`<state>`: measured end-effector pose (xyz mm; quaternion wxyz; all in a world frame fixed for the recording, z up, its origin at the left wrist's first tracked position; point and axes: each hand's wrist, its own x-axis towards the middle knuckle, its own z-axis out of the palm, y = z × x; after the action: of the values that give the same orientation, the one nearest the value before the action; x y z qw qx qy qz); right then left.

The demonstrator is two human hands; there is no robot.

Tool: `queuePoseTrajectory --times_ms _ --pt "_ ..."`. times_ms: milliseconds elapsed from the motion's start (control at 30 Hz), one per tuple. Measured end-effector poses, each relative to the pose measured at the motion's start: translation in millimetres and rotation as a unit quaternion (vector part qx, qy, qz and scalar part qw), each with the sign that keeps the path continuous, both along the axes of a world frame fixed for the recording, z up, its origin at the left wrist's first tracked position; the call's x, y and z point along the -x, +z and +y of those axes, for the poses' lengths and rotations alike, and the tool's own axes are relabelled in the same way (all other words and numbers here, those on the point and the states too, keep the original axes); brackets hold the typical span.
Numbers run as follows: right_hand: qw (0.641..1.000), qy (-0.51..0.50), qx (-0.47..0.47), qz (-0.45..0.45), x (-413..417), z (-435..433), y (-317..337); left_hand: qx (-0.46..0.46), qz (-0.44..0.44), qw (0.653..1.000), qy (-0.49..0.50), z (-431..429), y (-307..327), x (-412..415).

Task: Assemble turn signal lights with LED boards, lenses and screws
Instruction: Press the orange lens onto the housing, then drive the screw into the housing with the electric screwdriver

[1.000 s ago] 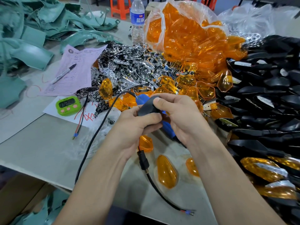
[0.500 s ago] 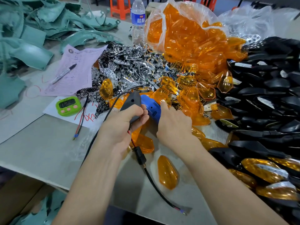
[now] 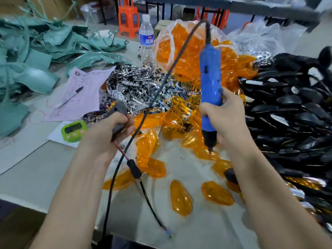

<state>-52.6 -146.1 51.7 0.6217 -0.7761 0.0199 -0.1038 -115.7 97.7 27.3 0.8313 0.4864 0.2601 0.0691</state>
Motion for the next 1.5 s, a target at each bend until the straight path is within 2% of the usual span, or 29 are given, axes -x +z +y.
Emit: queuePoseTrajectory --times_ms 67,133,233,333,500,667,900,1033,1167,1500 --pt "0.977 -0.016 -0.213 0.014 -3 3 -2 0.01 0.029 0.999 -0.023 -18 -10 -2" --pt "0.927 -0.038 -0.371 0.033 -4 4 -3 0.009 0.048 0.998 -0.049 -33 -20 -1" --pt "0.861 -0.055 -0.502 0.06 -6 2 -3 -0.021 0.064 0.994 -0.087 -50 -32 2" --pt "0.859 -0.034 -0.507 0.063 -8 3 -3 -0.093 0.079 0.99 -0.065 -67 -46 9" --pt "0.847 0.016 -0.531 -0.005 -8 8 1 -0.179 0.118 0.972 -0.097 -92 -59 26" --pt "0.869 0.021 -0.491 -0.049 -1 12 -1 -0.236 0.134 0.958 -0.088 -98 -60 30" --pt "0.878 0.011 -0.47 -0.091 8 18 -4 -0.218 0.154 0.961 -0.068 -106 -56 24" --pt "0.882 -0.011 -0.447 -0.149 14 23 -2 -0.214 0.163 0.963 -0.008 -115 -51 17" --pt "0.892 -0.013 -0.399 -0.214 13 23 5 -0.216 0.164 0.963 -0.003 -117 -50 9" --pt "0.894 -0.014 -0.394 -0.211 12 28 7 -0.226 0.159 0.961 -0.009 -115 -47 8"
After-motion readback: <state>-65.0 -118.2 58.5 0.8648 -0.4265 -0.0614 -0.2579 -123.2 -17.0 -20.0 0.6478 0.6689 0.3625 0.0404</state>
